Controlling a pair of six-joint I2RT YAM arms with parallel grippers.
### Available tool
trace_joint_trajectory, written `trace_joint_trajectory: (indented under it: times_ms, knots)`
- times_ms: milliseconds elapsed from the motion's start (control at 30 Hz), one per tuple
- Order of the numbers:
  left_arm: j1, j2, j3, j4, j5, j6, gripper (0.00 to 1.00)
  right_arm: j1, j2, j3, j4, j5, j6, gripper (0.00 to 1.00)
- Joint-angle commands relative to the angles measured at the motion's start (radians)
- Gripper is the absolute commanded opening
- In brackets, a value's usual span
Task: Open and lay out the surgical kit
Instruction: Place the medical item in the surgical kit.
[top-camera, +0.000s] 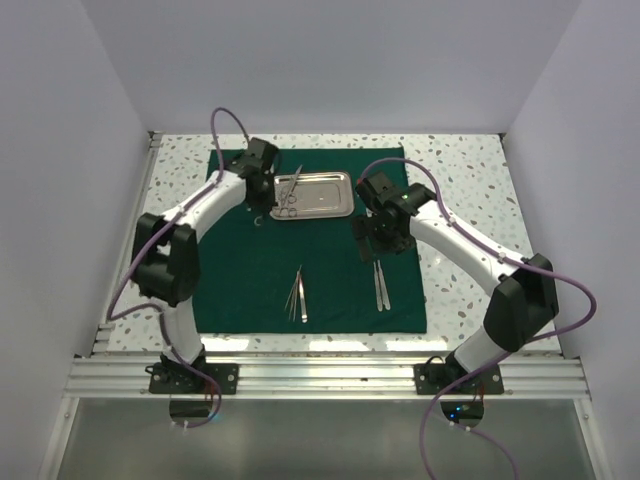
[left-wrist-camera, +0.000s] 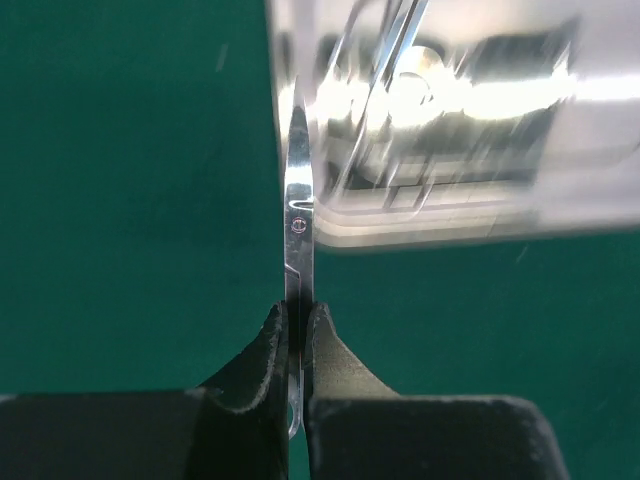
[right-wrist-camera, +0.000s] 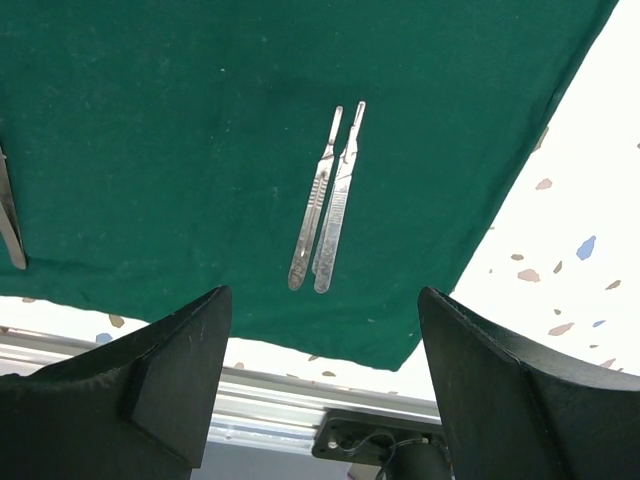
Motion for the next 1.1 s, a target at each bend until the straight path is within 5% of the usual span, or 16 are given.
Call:
trace_joint_trajectory:
  times_ms: [0, 267, 567, 733, 900, 1067]
  knots:
    - [-0.014, -0.251, -0.239, 0.013, -0.019, -0.025, 0.00, -0.006, -0.004, 0.027, 0.013, -0.034, -0.022, 0.79]
    - [-0.046, -0.673, -0.705, 0.065, 0.008, -0.128, 0.00, -0.007, 0.011, 0.007, 0.038, -0.086, -0.010, 0.77]
    - [-0.054, -0.819, -0.900, 0.044, -0.016, -0.174, 0.02, -0.006, 0.029, 0.041, 0.032, -0.088, -0.010, 0.77]
    - [-0.055, -0.744, -0.876, 0.030, -0.022, -0.175, 0.22, -0.007, 0.028, 0.049, 0.025, -0.077, -0.013, 0.77]
    - [-0.055, -0.723, -0.805, -0.007, -0.036, -0.142, 0.64, -0.006, 0.017, 0.046, 0.018, -0.034, -0.020, 0.78]
    - [-0.051, -0.611, -0.560, -0.033, -0.087, -0.048, 0.67, -0.016, 0.009, 0.038, 0.019, -0.007, -0.022, 0.79]
